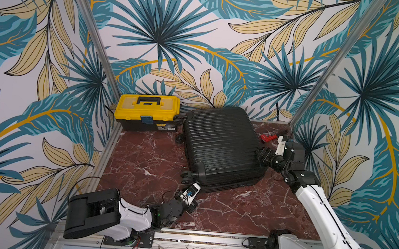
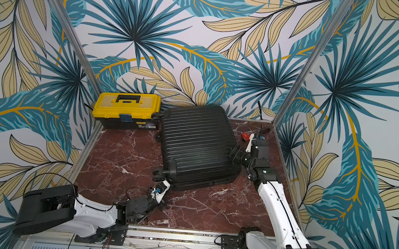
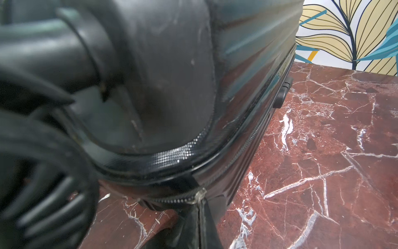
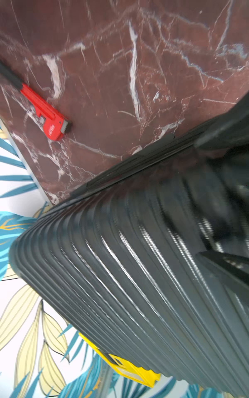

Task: Open the suitcase zippers
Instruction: Unzip the zipper on the suitcase.

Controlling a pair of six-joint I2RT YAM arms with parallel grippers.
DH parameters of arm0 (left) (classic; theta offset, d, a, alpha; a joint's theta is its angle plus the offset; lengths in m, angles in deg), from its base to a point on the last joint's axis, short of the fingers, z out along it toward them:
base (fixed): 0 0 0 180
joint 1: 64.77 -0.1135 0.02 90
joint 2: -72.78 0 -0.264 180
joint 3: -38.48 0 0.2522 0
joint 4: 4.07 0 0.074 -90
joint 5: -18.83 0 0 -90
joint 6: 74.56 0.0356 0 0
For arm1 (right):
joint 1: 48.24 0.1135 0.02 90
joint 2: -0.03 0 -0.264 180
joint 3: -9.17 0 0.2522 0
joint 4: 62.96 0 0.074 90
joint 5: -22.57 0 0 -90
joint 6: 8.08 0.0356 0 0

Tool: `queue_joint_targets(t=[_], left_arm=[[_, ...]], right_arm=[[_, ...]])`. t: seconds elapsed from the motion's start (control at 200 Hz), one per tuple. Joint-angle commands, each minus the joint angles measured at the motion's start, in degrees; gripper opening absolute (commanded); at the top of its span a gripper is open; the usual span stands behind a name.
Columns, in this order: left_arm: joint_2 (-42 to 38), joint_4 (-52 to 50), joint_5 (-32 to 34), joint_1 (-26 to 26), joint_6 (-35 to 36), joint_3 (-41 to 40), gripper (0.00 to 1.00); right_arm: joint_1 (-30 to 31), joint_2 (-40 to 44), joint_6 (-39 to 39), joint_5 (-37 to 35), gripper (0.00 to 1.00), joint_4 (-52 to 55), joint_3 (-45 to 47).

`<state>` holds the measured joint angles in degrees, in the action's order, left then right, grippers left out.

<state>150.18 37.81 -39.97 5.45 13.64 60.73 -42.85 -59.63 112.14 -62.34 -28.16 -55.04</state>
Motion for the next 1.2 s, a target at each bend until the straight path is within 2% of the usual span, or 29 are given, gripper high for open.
queue_joint_targets(t=[0.0,0.35,0.541,0.676,0.791,0.921,0.996,1.091,1.196], left_arm=[[2.0,-0.6,-9.2,1.3,0.3,5.0,0.0],[4.8,-0.6,-11.2,3.8,1.5,10.5,0.0],[12.3,-0.7,-15.0,3.8,3.2,19.2,0.0],[17.1,-1.8,-15.6,3.7,4.3,25.6,0.0],[17.4,-4.2,-15.6,3.7,4.7,27.8,0.0],[14.5,-6.2,-17.4,3.7,3.7,25.4,0.43],[10.9,-8.7,-19.0,4.1,3.2,23.1,0.62],[4.1,-15.7,-21.5,5.7,3.0,20.9,0.75],[-6.1,-28.1,-24.2,6.5,-1.6,20.5,0.79]], right_arm=[[8.1,0.8,10.1,16.7,0.72,13.5,5.9],[13.3,4.1,13.2,14.6,0.72,11.5,8.4],[14.2,6.8,13.0,13.6,0.72,13.2,8.4],[14.2,10.2,11.4,8.0,0.73,18.2,7.6],[14.2,14.6,9.1,1.9,0.76,23.7,6.0],[14.2,18.0,5.5,0.0,0.79,28.6,3.7],[14.2,19.4,3.3,-0.3,0.79,31.3,2.1],[14.2,20.8,1.0,-0.4,0.79,34.5,0.4],[14.3,21.6,-1.5,1.4,0.75,35.9,0.0]])
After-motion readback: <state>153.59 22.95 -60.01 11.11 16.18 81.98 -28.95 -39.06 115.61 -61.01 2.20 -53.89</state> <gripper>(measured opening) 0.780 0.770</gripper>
